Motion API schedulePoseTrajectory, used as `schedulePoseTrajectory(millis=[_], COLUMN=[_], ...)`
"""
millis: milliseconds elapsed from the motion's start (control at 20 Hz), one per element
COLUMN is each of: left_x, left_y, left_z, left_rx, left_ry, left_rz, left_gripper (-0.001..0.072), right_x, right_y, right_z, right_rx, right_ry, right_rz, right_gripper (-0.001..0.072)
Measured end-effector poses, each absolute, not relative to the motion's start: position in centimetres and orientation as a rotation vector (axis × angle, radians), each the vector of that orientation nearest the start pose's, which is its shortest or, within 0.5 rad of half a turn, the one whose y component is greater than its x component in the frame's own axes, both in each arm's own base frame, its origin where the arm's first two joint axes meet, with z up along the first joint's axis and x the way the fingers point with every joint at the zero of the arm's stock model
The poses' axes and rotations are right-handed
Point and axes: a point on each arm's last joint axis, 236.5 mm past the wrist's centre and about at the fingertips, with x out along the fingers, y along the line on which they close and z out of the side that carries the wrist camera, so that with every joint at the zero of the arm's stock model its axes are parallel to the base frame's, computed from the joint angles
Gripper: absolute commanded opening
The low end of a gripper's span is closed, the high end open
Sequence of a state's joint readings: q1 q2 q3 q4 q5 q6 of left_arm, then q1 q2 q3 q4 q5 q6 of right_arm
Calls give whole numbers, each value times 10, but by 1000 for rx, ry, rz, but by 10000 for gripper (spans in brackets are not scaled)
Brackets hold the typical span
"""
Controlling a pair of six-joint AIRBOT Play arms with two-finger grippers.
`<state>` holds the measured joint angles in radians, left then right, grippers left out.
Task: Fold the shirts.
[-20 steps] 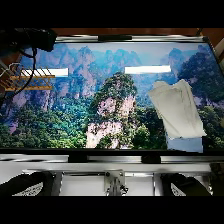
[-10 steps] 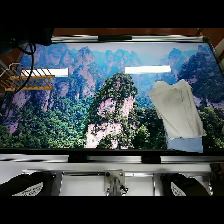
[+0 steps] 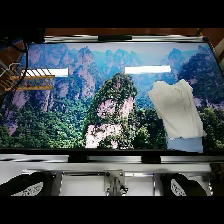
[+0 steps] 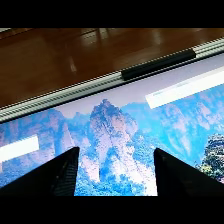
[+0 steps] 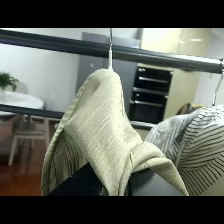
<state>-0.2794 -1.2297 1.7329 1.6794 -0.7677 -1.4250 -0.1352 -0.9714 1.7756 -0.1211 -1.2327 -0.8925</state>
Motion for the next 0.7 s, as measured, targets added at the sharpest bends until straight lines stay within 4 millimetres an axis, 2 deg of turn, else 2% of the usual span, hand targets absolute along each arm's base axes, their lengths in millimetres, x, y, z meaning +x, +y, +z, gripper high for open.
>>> schedulePoseTrajectory(millis=[150, 200, 250, 300, 350, 550, 700], left_x=[480, 481, 481, 481, 481, 481, 483], left_y=[-118, -117, -117, -117, -117, -117, -118], left_z=[349, 349, 349, 349, 349, 349, 351], left_rx=[268, 268, 268, 268, 268, 268, 267], left_ry=[234, 234, 235, 234, 234, 234, 222], left_rz=[-228, -227, -227, -226, -226, -226, -226], left_gripper=[540, 540, 540, 539, 540, 540, 539], right_x=[136, 133, 130, 127, 124, 124, 132], right_y=[-255, -258, -261, -263, -265, -266, -259], right_z=[541, 537, 533, 530, 528, 510, 487], right_rx=[-340, -328, -315, -305, -298, -223, -157], right_ry=[-112, -97, -82, -73, -64, -13, 81], right_rz=[-1595, -1607, -1619, -1629, -1640, -1625, -1585], right_gripper=[72, 99, 218, 401, 454, 457, 458])
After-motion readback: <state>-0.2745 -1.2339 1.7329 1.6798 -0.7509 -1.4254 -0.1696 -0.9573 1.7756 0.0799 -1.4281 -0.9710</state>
